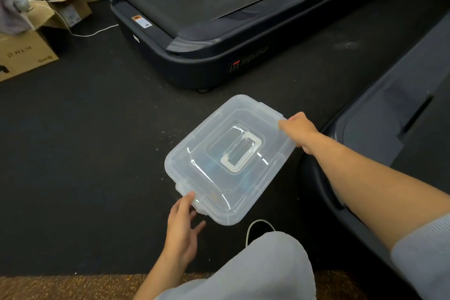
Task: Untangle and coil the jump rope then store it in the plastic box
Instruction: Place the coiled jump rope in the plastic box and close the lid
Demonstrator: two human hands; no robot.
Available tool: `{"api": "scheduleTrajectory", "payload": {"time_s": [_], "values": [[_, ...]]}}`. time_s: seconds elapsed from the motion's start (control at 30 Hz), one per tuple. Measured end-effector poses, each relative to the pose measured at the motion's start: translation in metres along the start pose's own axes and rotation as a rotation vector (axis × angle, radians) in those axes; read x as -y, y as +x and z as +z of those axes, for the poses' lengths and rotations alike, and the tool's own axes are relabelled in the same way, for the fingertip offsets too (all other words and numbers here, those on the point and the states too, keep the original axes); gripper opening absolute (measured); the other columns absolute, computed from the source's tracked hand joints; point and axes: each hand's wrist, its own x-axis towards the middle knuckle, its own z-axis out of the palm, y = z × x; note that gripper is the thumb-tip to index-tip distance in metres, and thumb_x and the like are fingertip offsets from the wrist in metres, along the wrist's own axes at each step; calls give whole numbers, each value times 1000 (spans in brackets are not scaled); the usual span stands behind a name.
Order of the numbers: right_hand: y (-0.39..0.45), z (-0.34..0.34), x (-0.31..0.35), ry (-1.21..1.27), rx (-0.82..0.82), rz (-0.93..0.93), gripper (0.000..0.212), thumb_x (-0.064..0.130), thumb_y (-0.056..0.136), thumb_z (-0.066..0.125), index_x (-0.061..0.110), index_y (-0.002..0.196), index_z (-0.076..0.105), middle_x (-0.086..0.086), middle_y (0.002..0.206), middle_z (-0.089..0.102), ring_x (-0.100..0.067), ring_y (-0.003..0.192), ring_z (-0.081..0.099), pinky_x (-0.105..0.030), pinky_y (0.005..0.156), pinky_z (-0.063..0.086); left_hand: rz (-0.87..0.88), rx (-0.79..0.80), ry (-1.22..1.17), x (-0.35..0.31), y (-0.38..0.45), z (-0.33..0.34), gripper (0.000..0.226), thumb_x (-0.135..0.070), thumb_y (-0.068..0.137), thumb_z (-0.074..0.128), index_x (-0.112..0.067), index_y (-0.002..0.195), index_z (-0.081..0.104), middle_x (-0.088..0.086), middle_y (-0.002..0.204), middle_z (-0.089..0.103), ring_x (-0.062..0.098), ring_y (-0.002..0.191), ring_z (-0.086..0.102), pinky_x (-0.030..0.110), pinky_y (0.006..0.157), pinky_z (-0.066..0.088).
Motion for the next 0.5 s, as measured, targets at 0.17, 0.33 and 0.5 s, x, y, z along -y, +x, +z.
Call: {"api": "scheduleTrajectory", "payload": {"time_s": [0.17,0.33,0.5], "values": [[16,0,-2,79,-22,56,65,55,96,64,10,142,52,-12,132,64,-30,117,63,-39,88,52,20,0,-57,-11,-8,7,27,-28,99,63,-13,120,70,10,111,80,29,111,73,55,102,52],[19,-8,-1,184,29,104,57,62,89,68,15,119,57,-7,112,70,-26,103,68,-39,89,55,262,-279,26,-13,-5,29,14,-22,104,59,-17,108,72,3,104,78,24,102,74,40,86,59],[19,-3,-7,261,45,126,62,64,86,73,13,118,62,-7,112,71,-28,103,70,-46,97,58,454,-319,56,-6,-15,59,15,-31,108,48,-36,116,60,-9,106,71,11,96,71,32,76,55]]}}
